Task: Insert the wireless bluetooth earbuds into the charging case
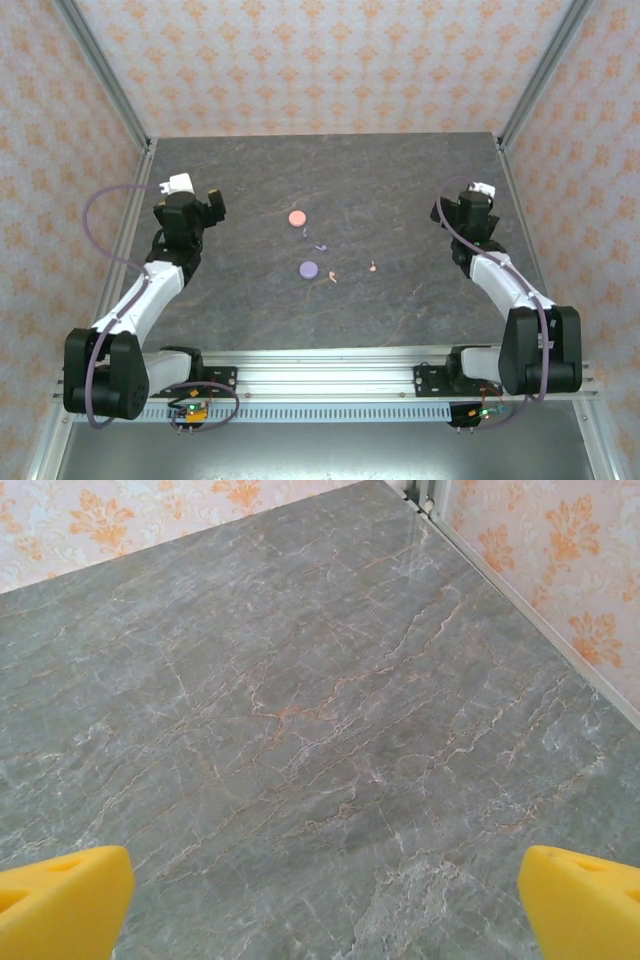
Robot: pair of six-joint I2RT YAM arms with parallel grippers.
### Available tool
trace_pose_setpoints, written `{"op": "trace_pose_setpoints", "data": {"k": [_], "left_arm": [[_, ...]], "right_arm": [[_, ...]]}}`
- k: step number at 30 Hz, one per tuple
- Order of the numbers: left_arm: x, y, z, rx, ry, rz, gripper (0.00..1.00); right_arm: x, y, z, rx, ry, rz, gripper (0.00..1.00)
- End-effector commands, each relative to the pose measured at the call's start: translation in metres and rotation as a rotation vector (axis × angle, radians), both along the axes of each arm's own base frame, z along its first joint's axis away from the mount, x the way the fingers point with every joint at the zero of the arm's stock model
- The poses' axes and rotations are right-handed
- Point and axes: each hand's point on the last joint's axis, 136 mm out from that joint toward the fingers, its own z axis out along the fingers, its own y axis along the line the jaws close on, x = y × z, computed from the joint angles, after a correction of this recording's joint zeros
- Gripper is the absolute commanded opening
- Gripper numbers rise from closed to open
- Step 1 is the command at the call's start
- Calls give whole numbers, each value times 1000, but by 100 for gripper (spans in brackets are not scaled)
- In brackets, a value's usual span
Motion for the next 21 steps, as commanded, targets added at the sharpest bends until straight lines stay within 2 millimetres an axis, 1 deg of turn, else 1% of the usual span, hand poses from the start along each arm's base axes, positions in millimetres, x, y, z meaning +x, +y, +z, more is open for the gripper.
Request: {"op": "trace_pose_setpoints", "data": {"k": [1, 3, 6, 8, 12, 14, 18, 21], "left_arm": [[-20, -13, -20, -107, 198, -37, 100], [-21, -23, -22, -157, 253, -65, 100], [-17, -35, -29, -241, 338, -86, 100], [-13, -50, -36, -294, 417, -134, 100], [-2, -74, -52, -312, 560, -181, 99], [4, -85, -58, -291, 619, -192, 96], [16, -108, -71, -274, 683, -209, 93], [27, -127, -79, -293, 714, -225, 89]], "right_arm": [[-22, 13, -15, 95, 175, 18, 99], [-20, 21, -14, 140, 203, 40, 99], [-17, 33, -12, 216, 246, 65, 99], [-14, 40, -12, 248, 282, 91, 99], [-14, 52, -15, 286, 326, 139, 99], [-15, 56, -17, 307, 346, 151, 99], [-19, 60, -20, 326, 370, 151, 99], [-24, 53, -25, 296, 399, 108, 99]]}}
